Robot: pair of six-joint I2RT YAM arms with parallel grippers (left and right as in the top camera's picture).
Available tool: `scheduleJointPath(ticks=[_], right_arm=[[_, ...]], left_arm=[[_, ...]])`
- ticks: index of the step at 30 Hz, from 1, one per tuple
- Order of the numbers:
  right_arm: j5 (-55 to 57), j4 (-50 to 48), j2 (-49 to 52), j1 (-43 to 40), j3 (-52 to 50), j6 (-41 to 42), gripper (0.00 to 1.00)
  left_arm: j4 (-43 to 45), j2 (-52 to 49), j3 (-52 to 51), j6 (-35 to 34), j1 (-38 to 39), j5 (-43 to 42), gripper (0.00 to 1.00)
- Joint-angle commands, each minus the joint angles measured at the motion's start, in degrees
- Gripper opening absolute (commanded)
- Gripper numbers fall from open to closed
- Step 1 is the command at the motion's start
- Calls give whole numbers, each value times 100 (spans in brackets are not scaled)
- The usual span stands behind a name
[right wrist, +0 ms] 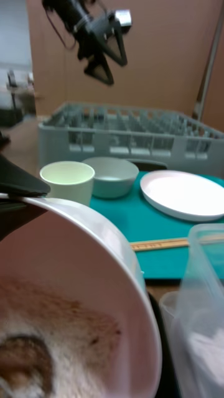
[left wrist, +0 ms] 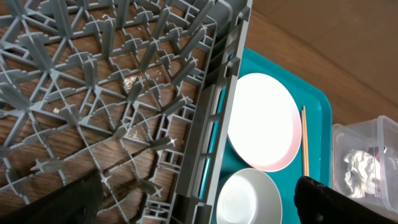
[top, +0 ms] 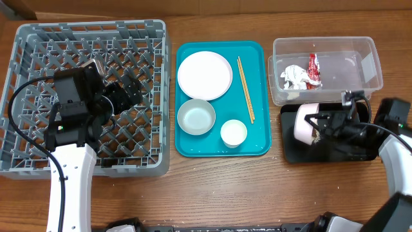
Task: Sort waste into correct bins and load items into the dishwasher
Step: 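Carry the pink bowl to the black tray and tip out the rice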
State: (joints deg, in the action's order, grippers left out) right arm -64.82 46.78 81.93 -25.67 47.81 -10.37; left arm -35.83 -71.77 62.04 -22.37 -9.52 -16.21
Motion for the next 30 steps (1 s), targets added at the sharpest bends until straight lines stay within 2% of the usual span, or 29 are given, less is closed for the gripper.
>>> scheduleJointPath(ticks=[1,9,15,19,22,30], right_arm=[[-1491,-315,269,-273,-376,-216,4],[-2494,-474,363,-782,-468,-317,4],[-2511,-452,562,-1029,-474,-286,4],[-2511,-470,765,-1353,-474,70,4],[-2511,-326,820,-1606,-474,793,4],[-2511,-595,822,-1716,-474,785,4]], left_arm=[[2,24,149,-35,-20,28,100],[2,20,149,-35,-20,31,100],[2,20,149,-35,-22,31,100],[2,20,149,-37,-20,31,100],[4,20,149,-37,-22,31,100],[2,20,149,-37,-22,31,100]])
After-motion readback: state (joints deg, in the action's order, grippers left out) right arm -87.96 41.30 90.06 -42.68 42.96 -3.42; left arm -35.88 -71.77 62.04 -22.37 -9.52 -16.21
